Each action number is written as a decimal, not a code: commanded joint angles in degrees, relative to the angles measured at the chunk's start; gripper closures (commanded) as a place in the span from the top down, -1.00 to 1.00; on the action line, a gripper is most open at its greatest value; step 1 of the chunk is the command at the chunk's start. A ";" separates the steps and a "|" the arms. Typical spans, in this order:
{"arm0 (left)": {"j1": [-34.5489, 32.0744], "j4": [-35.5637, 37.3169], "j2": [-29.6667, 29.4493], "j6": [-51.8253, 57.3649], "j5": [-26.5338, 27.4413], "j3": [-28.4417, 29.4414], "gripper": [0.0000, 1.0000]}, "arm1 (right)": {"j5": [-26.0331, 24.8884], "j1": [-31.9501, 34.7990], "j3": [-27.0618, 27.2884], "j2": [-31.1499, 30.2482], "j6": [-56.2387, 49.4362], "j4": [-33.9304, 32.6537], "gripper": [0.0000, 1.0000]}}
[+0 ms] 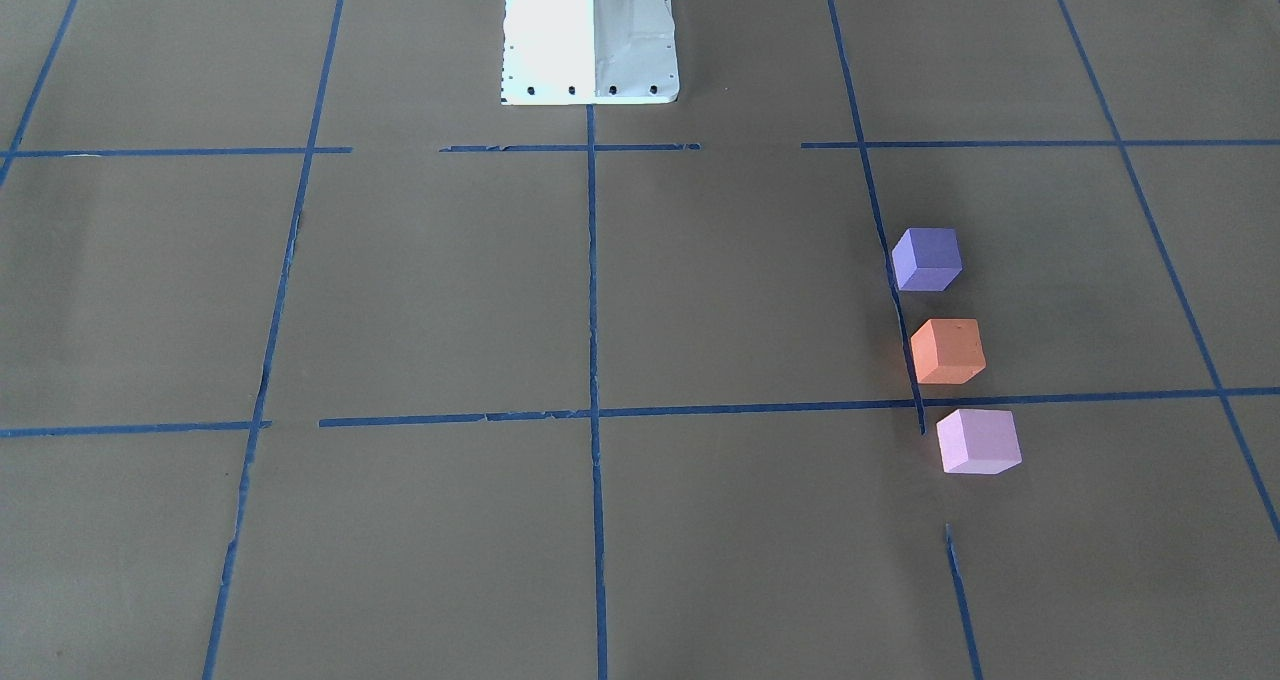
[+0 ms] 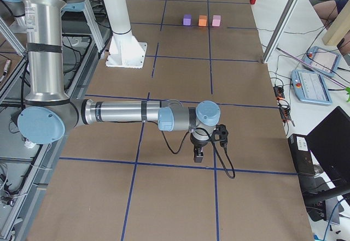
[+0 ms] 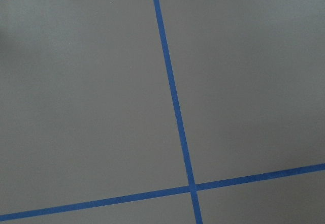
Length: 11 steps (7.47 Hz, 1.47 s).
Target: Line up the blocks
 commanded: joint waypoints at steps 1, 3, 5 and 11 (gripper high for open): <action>-0.09 0.22 0.27 1.33 -0.17 0.13 0.94 | 0.00 0.00 0.00 0.00 0.00 0.06 1.00; -0.09 0.48 3.41 1.87 -3.40 0.05 0.93 | 0.00 0.00 0.00 0.00 0.00 0.06 1.00; 0.00 2.05 4.05 1.87 -3.42 0.05 0.91 | 0.00 0.00 0.00 0.00 0.00 0.06 1.00; -0.53 7.34 4.84 6.53 -3.51 -2.77 0.98 | 0.00 0.00 0.00 0.00 0.00 -0.02 1.00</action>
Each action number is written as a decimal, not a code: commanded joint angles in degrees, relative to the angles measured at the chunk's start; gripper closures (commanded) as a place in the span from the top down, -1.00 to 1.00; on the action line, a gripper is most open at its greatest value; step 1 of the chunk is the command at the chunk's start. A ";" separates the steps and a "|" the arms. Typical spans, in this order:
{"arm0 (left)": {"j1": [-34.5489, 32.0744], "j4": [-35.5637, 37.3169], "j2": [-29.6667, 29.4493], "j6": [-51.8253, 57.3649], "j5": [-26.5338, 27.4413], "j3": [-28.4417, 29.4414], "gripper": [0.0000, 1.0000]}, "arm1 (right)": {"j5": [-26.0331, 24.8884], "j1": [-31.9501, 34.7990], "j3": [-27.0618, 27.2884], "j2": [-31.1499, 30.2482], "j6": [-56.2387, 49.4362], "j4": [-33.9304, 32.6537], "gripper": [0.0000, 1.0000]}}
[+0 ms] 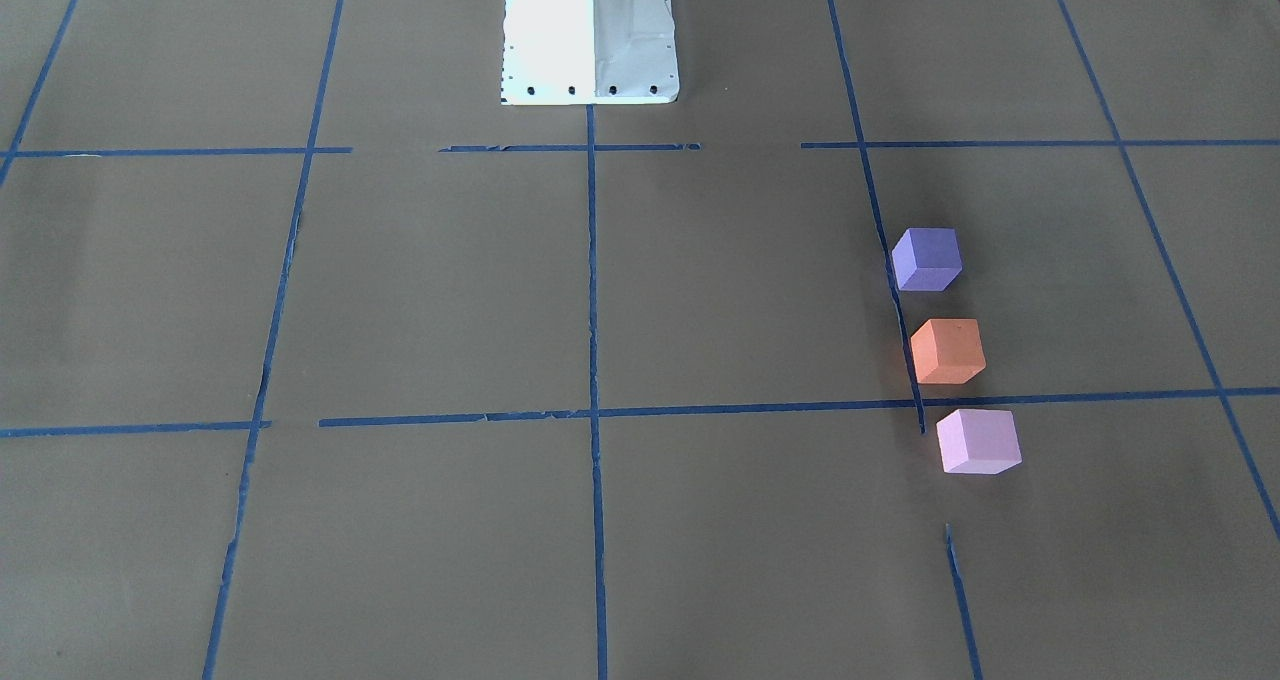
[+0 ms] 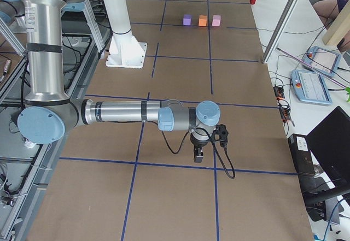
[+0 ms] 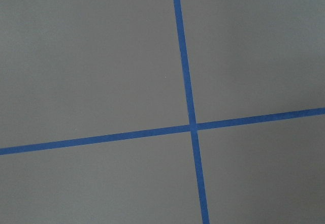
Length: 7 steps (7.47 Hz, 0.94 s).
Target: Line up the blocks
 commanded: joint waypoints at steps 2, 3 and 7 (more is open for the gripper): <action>-2.59 0.20 0.03 2.95 0.06 -0.16 0.98 | 0.00 0.00 0.00 0.00 0.00 0.07 1.00; -3.12 0.20 0.11 2.96 -0.03 -0.16 0.98 | 0.00 0.00 0.00 0.00 0.00 -0.01 1.00; -3.57 -0.41 2.40 2.62 -1.70 -0.68 1.00 | 0.00 0.00 0.00 0.00 0.00 0.07 1.00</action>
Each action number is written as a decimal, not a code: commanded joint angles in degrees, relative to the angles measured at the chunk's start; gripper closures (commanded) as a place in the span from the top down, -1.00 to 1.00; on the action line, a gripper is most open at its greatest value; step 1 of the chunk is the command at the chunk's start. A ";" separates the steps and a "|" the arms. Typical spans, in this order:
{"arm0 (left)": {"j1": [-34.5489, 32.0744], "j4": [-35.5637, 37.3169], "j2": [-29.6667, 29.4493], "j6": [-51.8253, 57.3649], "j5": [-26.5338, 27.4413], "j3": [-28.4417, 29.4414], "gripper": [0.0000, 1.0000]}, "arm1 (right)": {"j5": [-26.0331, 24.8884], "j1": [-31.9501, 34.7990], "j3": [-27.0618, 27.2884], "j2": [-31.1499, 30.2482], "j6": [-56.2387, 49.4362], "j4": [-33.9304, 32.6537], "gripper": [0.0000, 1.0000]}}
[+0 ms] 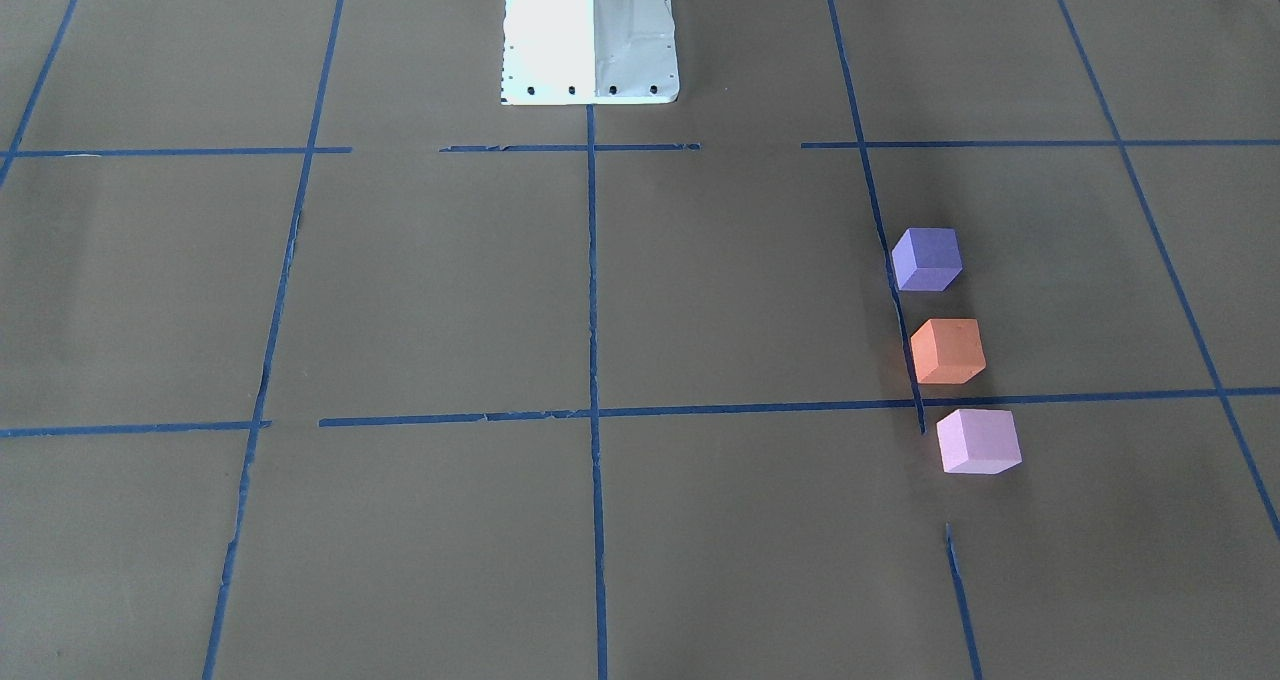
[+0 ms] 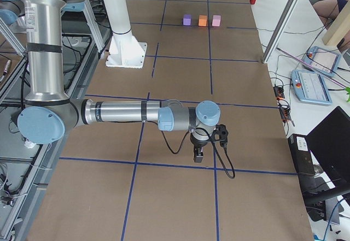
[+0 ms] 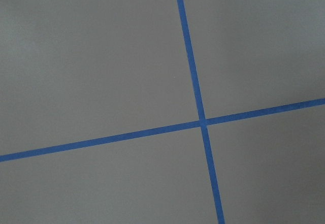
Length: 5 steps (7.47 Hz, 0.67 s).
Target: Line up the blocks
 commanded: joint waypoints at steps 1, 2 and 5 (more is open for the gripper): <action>-0.13 0.11 0.81 -0.50 -0.21 -1.78 1.00 | 0.00 0.00 0.00 0.00 0.00 0.05 1.00; -0.14 0.28 0.72 -0.50 -0.13 -2.75 1.00 | 0.00 0.00 0.00 0.00 0.00 0.05 1.00; -0.22 2.29 0.81 -0.68 -0.13 -2.94 1.00 | 0.00 0.00 0.00 0.00 0.00 -0.04 1.00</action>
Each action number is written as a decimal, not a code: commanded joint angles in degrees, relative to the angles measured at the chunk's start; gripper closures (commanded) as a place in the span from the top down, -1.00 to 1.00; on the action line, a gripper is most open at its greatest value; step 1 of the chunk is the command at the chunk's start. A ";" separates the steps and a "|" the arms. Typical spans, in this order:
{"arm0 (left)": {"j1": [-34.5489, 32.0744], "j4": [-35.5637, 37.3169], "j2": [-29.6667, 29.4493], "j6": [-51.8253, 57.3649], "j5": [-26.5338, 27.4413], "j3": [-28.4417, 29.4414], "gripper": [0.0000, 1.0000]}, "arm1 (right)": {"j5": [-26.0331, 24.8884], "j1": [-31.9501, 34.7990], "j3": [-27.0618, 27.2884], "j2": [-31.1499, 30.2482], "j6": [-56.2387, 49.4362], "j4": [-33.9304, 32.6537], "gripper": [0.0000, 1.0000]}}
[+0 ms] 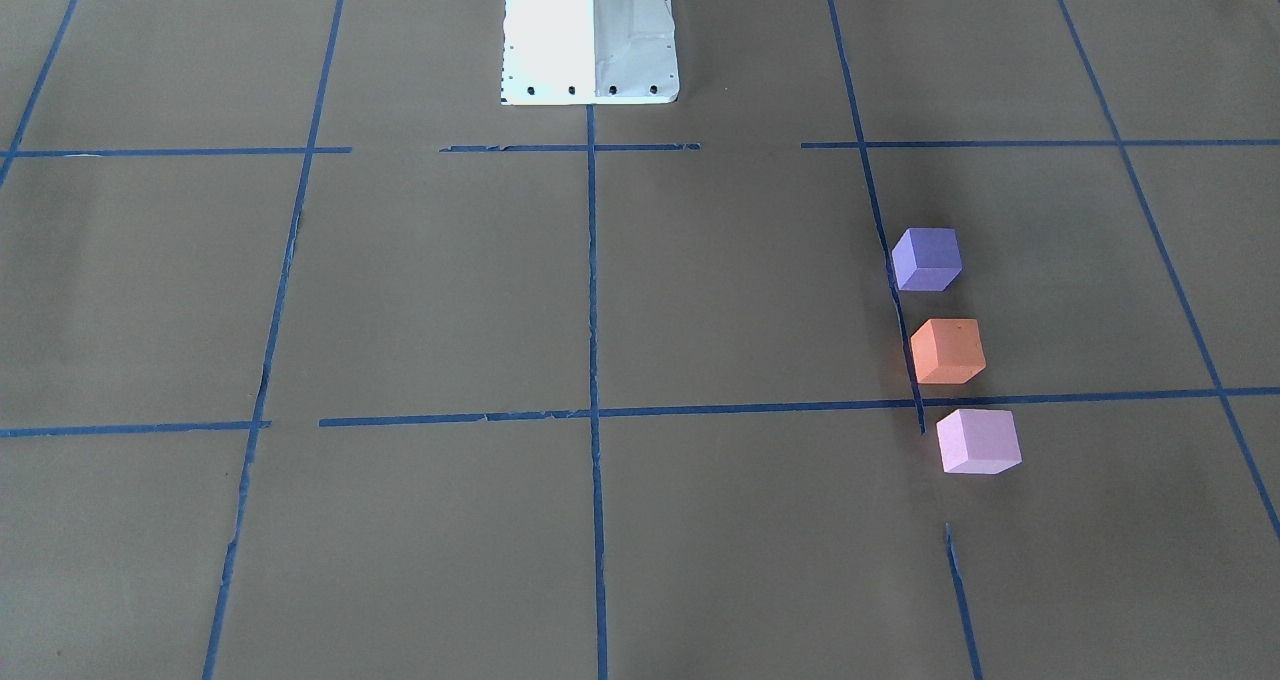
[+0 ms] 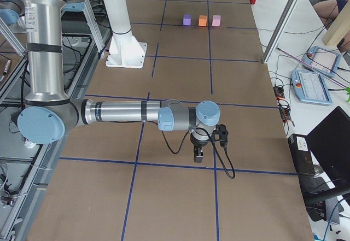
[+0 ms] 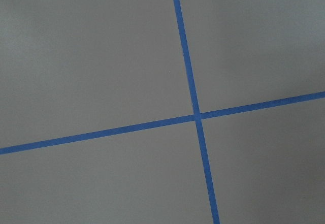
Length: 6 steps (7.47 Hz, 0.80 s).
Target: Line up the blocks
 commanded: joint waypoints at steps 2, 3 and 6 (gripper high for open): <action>0.02 3.76 0.04 -0.05 0.20 -0.14 1.00 | 0.00 0.00 0.00 0.00 0.00 0.04 1.00; 0.02 3.85 0.04 -0.05 0.20 -0.05 1.00 | 0.00 0.00 0.00 0.00 0.00 -0.05 1.00; 0.02 4.02 1.43 -0.05 0.11 0.13 1.00 | 0.00 0.00 0.00 0.00 0.00 -0.05 1.00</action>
